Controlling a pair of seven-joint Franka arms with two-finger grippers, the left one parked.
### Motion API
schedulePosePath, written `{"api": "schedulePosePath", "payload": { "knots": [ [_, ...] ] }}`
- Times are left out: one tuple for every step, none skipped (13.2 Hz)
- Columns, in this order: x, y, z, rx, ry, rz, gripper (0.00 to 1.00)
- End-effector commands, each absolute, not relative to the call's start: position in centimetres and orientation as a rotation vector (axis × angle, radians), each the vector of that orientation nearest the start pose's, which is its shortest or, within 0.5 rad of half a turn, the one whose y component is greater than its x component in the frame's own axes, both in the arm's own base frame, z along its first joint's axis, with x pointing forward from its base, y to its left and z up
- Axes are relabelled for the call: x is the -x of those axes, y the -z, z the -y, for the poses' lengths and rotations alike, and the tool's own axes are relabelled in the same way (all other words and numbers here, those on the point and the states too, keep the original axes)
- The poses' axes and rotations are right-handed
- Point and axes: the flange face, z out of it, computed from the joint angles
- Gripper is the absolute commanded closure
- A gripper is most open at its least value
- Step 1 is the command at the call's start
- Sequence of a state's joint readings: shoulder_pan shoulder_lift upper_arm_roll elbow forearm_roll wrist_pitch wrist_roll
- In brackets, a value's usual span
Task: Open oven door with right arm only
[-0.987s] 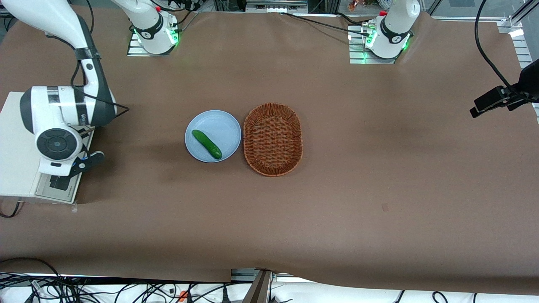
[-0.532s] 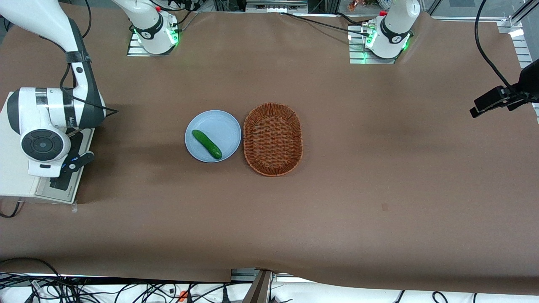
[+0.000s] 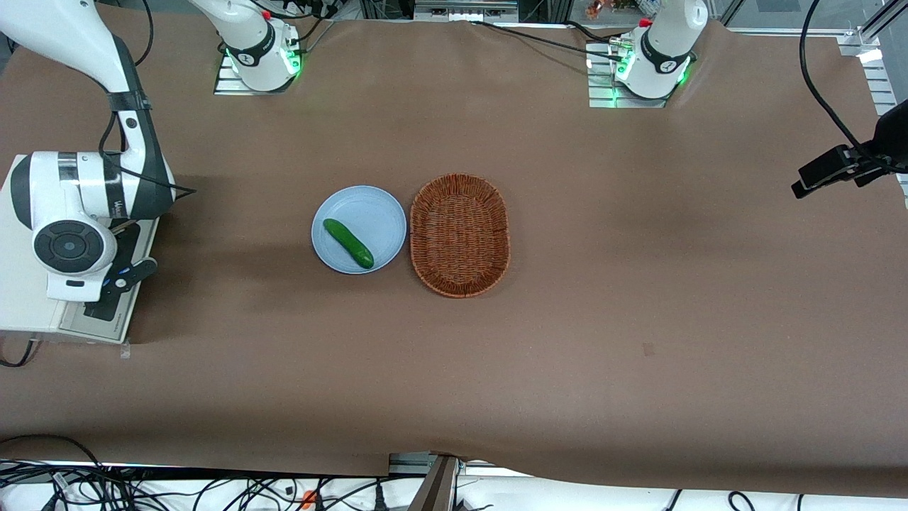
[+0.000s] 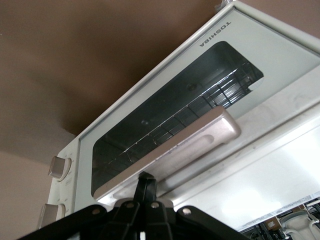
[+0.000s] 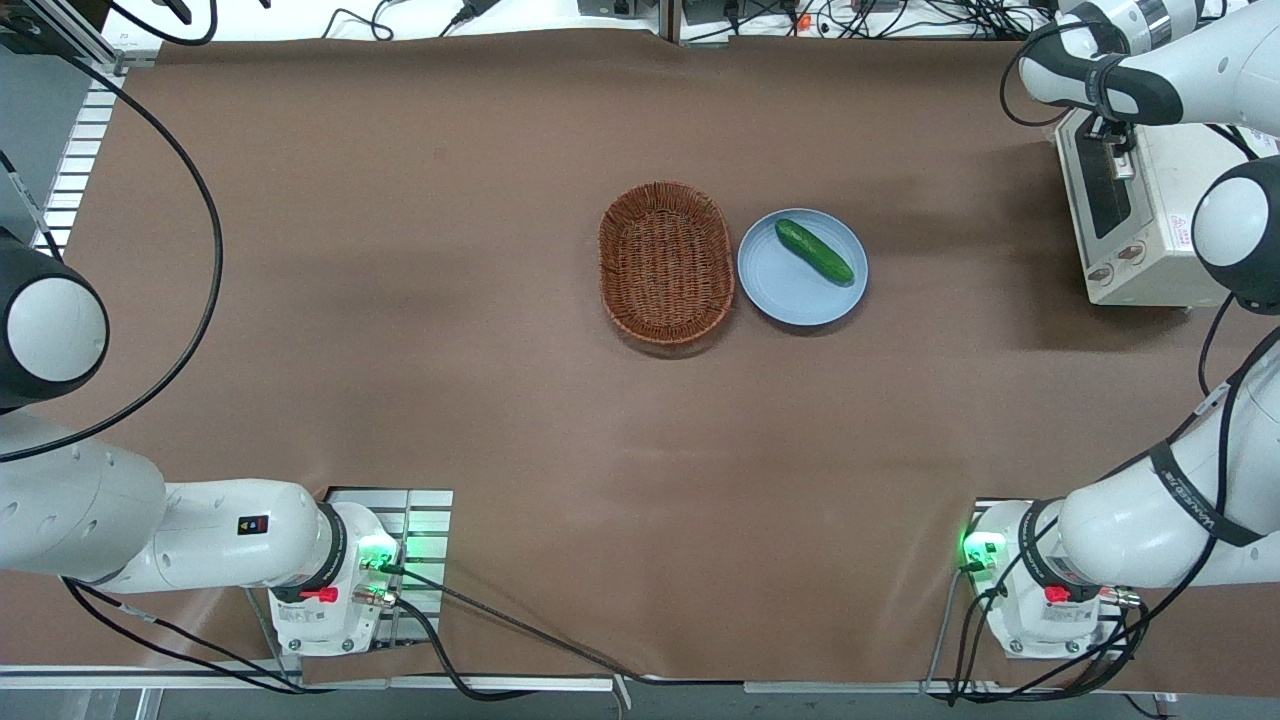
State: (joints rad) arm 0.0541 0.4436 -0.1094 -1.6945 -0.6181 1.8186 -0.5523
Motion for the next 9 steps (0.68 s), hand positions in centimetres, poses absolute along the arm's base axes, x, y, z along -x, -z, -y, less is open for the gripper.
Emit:
{"api": "schedulePosePath", "payload": {
  "knots": [
    [-63.7,-32.5,7.3,3.273,-0.859,1.336,1.0],
    [-63.8,-32.2,7.1,3.273,-0.854,1.329,1.0],
    [-63.9,-32.2,6.7,3.278,-0.837,1.329,1.0],
    [-63.9,-31.7,6.4,3.286,-0.837,1.311,1.0],
    [-64.0,-31.6,6.2,3.29,-0.83,1.304,1.0],
    [-64.1,-31.5,6.1,3.294,-0.812,1.309,1.0],
    [-64.2,-31.1,5.7,3.293,-0.8,1.308,1.0],
    [-64.2,-30.9,5.5,3.293,-0.785,1.279,1.0],
    [-64.2,-30.5,5.3,3.283,-0.784,1.271,1.0]
  ]
}}
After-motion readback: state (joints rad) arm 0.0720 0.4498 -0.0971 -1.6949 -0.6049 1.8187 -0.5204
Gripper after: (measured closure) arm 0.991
